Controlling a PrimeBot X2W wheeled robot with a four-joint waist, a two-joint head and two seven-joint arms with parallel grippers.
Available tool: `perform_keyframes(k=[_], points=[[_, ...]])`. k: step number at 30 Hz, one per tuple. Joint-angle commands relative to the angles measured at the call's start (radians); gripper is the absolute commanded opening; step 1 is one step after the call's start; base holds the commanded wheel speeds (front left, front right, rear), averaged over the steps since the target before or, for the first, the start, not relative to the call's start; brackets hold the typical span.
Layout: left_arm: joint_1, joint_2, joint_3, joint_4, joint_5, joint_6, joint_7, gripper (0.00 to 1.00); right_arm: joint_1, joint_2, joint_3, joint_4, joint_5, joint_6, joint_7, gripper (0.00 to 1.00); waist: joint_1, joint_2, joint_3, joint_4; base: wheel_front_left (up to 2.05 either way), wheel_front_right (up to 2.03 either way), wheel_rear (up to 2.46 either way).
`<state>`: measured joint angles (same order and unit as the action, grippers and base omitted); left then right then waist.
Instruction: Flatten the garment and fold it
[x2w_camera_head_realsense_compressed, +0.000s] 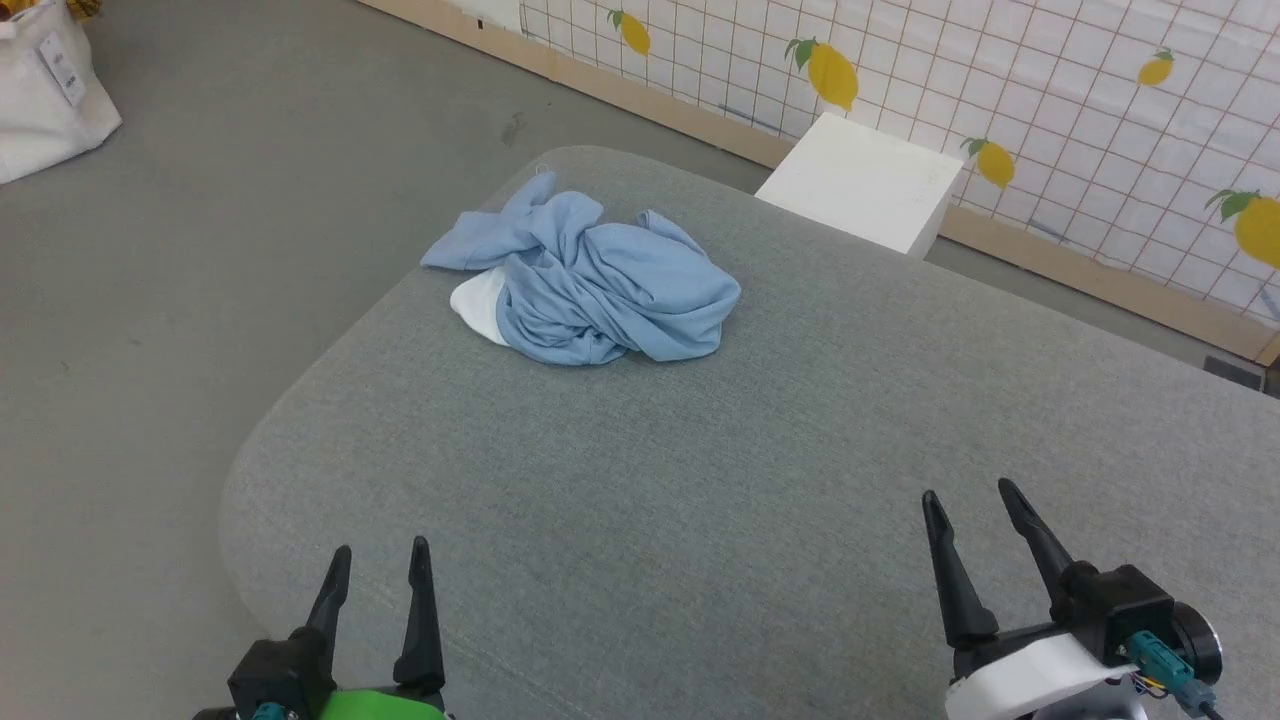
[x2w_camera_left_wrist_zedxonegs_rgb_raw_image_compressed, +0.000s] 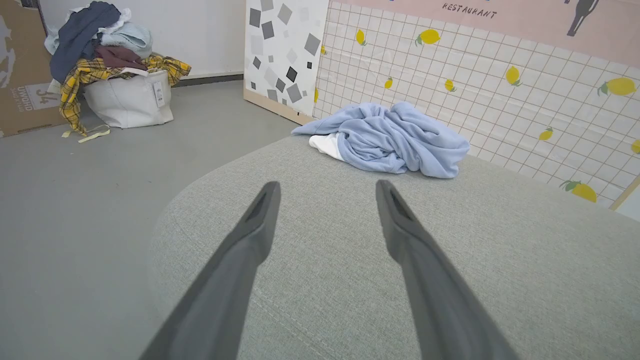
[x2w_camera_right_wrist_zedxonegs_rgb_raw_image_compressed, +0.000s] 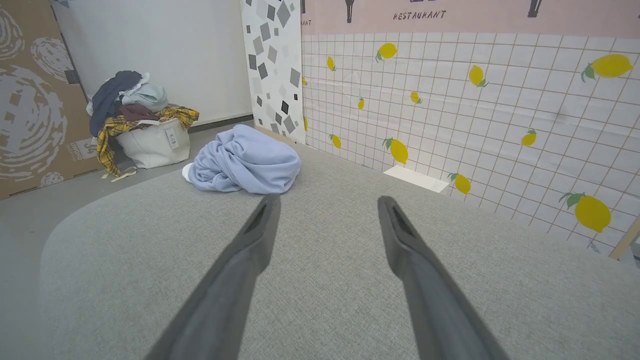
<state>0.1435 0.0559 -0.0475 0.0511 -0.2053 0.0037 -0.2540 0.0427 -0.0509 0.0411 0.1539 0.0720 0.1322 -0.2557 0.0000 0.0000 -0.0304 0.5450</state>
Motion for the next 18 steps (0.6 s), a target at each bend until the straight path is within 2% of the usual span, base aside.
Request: perform_keyframes(k=[1,12,18], points=[[0.011,-0.006,-0.003,0.0,-0.002,0.001,-0.008,1.0,0.012,0.001,0.001,0.003,0.008,-0.002,-0.006,1.0,0.0,0.0,-0.001,0.0,0.0,0.0,0.0],[-0.01,-0.006,-0.012,0.001,-0.013,-0.01,-0.008,1.0,0.01,0.001,-0.004,-0.001,0.008,-0.002,-0.006,1.0,0.0,0.0,0.009,-0.005,0.0,0.0,0.0],[-0.139,0.026,-0.042,-0.015,-0.026,-0.064,0.037,1.0,-0.005,0.001,-0.017,-0.02,-0.016,-0.002,-0.006,1.0,0.0,0.0,0.051,-0.022,0.0,0.0,0.0]])
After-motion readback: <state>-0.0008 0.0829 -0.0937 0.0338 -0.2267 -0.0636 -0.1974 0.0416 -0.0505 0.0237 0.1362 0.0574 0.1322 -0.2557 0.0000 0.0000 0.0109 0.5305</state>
